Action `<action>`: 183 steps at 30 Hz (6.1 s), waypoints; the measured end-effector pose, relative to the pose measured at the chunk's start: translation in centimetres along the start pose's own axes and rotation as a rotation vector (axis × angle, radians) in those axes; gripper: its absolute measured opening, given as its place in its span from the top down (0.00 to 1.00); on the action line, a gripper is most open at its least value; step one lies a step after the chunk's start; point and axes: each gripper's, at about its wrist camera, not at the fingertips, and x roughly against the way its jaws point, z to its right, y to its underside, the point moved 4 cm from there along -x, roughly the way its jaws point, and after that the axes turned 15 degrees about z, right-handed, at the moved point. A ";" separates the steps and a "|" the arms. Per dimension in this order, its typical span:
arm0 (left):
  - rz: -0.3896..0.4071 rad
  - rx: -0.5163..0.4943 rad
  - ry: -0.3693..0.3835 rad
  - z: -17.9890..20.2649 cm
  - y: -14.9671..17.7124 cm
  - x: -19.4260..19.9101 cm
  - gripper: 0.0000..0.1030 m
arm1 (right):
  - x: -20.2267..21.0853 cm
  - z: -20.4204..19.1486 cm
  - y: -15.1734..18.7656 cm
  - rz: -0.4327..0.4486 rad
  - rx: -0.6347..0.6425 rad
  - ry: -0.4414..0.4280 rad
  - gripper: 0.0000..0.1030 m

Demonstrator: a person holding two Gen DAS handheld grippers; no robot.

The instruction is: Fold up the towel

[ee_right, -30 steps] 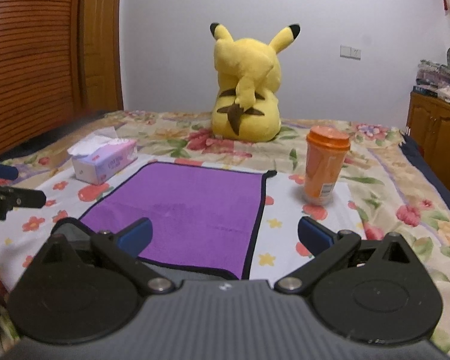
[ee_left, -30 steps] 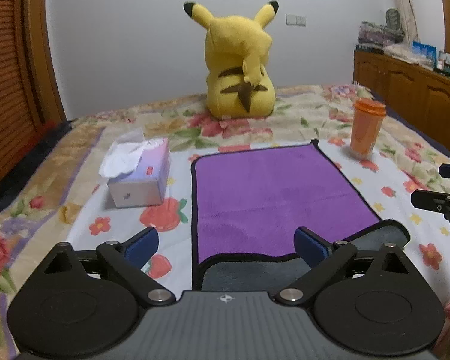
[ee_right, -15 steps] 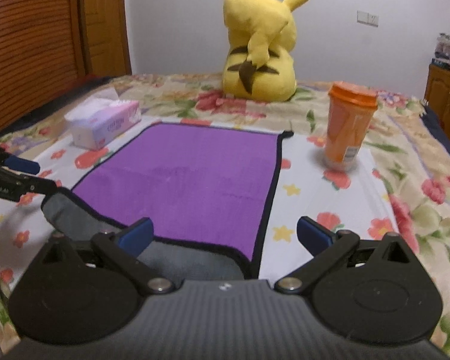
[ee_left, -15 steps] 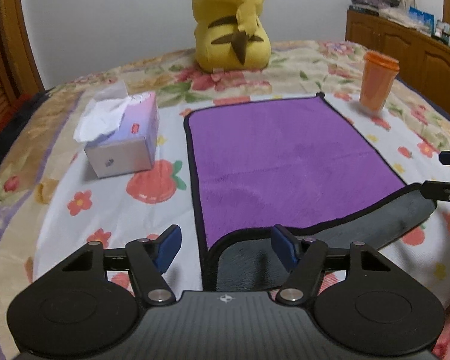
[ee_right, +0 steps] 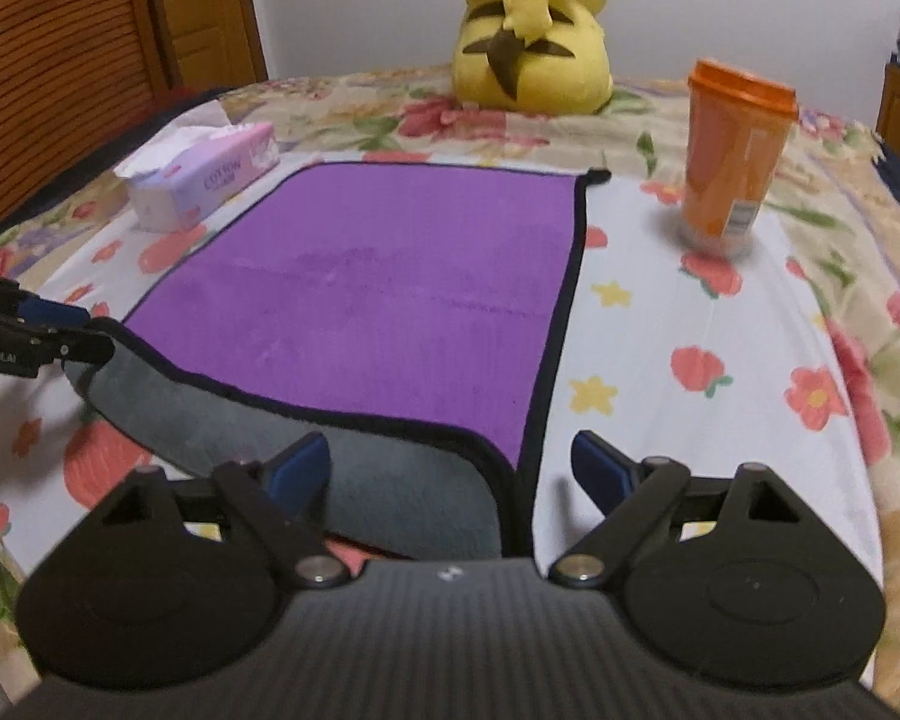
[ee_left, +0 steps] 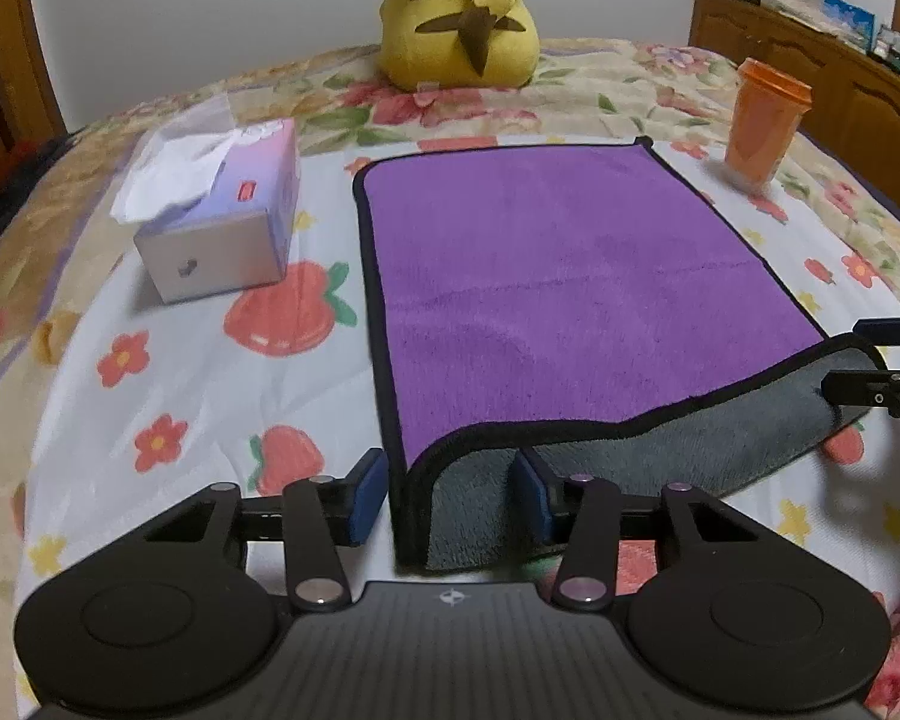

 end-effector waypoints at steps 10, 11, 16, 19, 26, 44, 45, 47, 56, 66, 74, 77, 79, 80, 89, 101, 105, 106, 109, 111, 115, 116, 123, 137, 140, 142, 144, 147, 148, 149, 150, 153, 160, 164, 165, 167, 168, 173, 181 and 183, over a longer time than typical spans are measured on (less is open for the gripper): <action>-0.018 0.010 0.001 0.1 0.3 -0.1 0.63 | -0.3 0.3 0.3 -0.052 -0.053 -0.047 0.35; -0.019 0.007 -0.001 0.1 0.3 -0.2 0.64 | -0.3 0.3 0.3 -0.054 -0.053 -0.050 0.38; -0.022 0.012 -0.008 0.1 0.4 -0.2 0.75 | -0.3 0.6 0.1 -0.063 -0.066 -0.055 0.54; -0.020 0.017 -0.007 0.0 0.3 -0.1 0.85 | -0.4 0.9 0.2 -0.069 -0.063 -0.045 0.69; 0.001 0.011 0.009 0.3 0.0 0.4 0.91 | -0.3 0.8 0.1 -0.069 -0.044 -0.068 0.94; 0.165 0.003 0.036 1.4 -2.8 3.3 0.92 | 0.9 1.0 -1.9 0.049 -0.042 -0.077 0.95; 0.176 0.005 0.036 1.4 -2.9 3.5 0.92 | 0.9 1.1 -2.0 0.056 -0.044 -0.076 0.95; 0.196 0.010 0.034 1.4 -3.3 3.8 0.92 | 1.0 1.2 -2.2 0.067 -0.046 -0.075 0.95; 0.265 0.041 0.022 1.1 -4.4 4.6 0.92 | 1.4 1.6 -3.5 0.131 -0.049 -0.079 0.95; 0.257 0.046 0.000 0.5 -4.6 3.2 0.92 | -0.2 2.2 -4.0 0.146 -0.030 -0.082 0.95; 0.249 0.041 -0.002 0.2 -4.9 1.5 0.92 | -1.4 2.5 -3.9 0.138 -0.019 -0.080 0.95; 0.250 0.038 -0.007 0.2 -4.9 1.0 0.92 | -1.8 2.6 -4.0 0.139 -0.016 -0.081 0.95; 0.245 0.036 -0.006 0.2 -4.9 0.7 0.92 | -2.1 2.8 -3.9 0.137 -0.016 -0.082 0.95; 0.243 0.035 -0.007 0.1 -4.8 0.5 0.92 | -2.2 2.8 -3.9 0.136 -0.015 -0.082 0.95; 0.231 0.028 -0.018 -0.4 -4.8 -0.9 0.92 | -3.5 3.0 -3.9 0.134 0.001 -0.082 0.95; 0.223 0.021 -0.023 -0.8 -5.0 -2.9 0.92 | -4.9 3.4 -3.8 0.130 0.021 -0.075 0.95; 0.226 0.029 -0.022 -1.0 -5.2 -3.4 0.92 | -5.4 3.6 -3.9 0.139 0.026 -0.071 0.95; 0.226 0.033 -0.020 -1.1 -5.3 -3.5 0.92 | -5.5 3.7 -4.0 0.141 0.026 -0.071 0.95; 0.230 0.041 -0.022 -1.3 -5.7 -3.8 0.92 | -5.8 3.8 -4.2 0.146 0.029 -0.071 0.95; 0.236 0.043 -0.021 -1.3 -6.0 -3.8 0.92 | -6.0 3.9 -4.4 0.148 0.030 -0.070 0.95; 0.262 0.043 -0.015 -1.2 -6.9 -3.4 0.92 | -6.1 4.1 -5.0 0.161 0.031 -0.067 0.95; 0.267 0.043 -0.014 -1.2 -7.1 -3.4 0.92 | -6.1 4.2 -5.2 0.165 0.031 -0.065 0.95; 0.302 0.039 -0.017 -1.0 -8.3 -3.1 0.92 | -5.8 4.5 -6.7 0.203 0.030 -0.064 0.95; 0.304 0.045 -0.029 -1.0 -9.5 -4.1 0.92 | -6.1 4.6 -8.3 0.238 0.049 -0.052 0.95; 0.307 0.040 -0.027 -0.8 -9.8 -4.1 0.92 | -6.2 4.4 -8.5 0.241 0.060 -0.053 0.95; 0.312 0.043 -0.030 -0.8 -10.1 -4.0 0.92 | -6.1 4.2 -8.7 0.244 0.074 -0.050 0.95; 0.317 0.056 -0.036 -1.0 -10.4 -4.0 0.92 | -6.1 4.2 -9.0 0.249 0.076 -0.047 0.95; 0.331 0.062 -0.045 -1.1 -11.0 -4.1 0.92 | -6.2 4.3 -9.6 0.259 0.077 -0.043 0.95; 0.337 0.062 -0.049 -1.2 -11.3 -4.1 0.92 | -6.3 4.3 -9.8 0.262 0.079 -0.043 0.95; 0.341 0.062 -0.050 -1.2 -11.7 -4.2 0.92 | -6.3 4.3 -10.0 0.265 0.085 -0.039 0.95; 0.345 0.061 -0.051 -1.3 -12.0 -4.3 0.92 | -6.5 4.3 -10.2 0.268 0.093 -0.036 0.95; 0.362 0.043 -0.055 -1.2 -13.0 -4.9 0.92 | -6.9 4.5 -11.1 0.277 0.102 -0.027 0.95; 0.394 0.023 -0.058 -1.3 -14.9 -6.4 0.92 | -7.7 4.6 -12.5 0.305 0.138 -0.004 0.95; 0.411 0.006 -0.069 -1.5 -15.7 -7.2 0.92 | -8.4 4.8 -13.2 0.329 0.157 0.014 0.95; 0.417 0.004 -0.075 -1.6 -15.8 -7.4 0.92 | -8.7 4.8 -13.4 0.335 0.165 0.019 0.95; 0.424 0.009 -0.086 -1.9 -15.9 -7.8 0.92 | -9.2 4.9 -13.7 0.344 0.174 0.027 0.96; 0.426 0.014 -0.093 -2.1 -15.9 -8.1 0.92 | -9.5 5.0 -13.9 0.347 0.173 0.030 0.96; 0.437 0.017 -0.115 -2.6 -15.5 -9.5 0.92 | -10.8 5.1 -13.8 0.365 0.180 0.044 0.96; 0.441 -0.020 -0.121 -2.7 -15.8 -11.6 0.92 | -13.3 5.7 -13.7 0.373 0.186 0.072 0.96; 0.441 -0.034 -0.125 -2.6 -15.9 -12.1 0.92 | -13.9 5.9 -13.7 0.374 0.190 0.079 0.96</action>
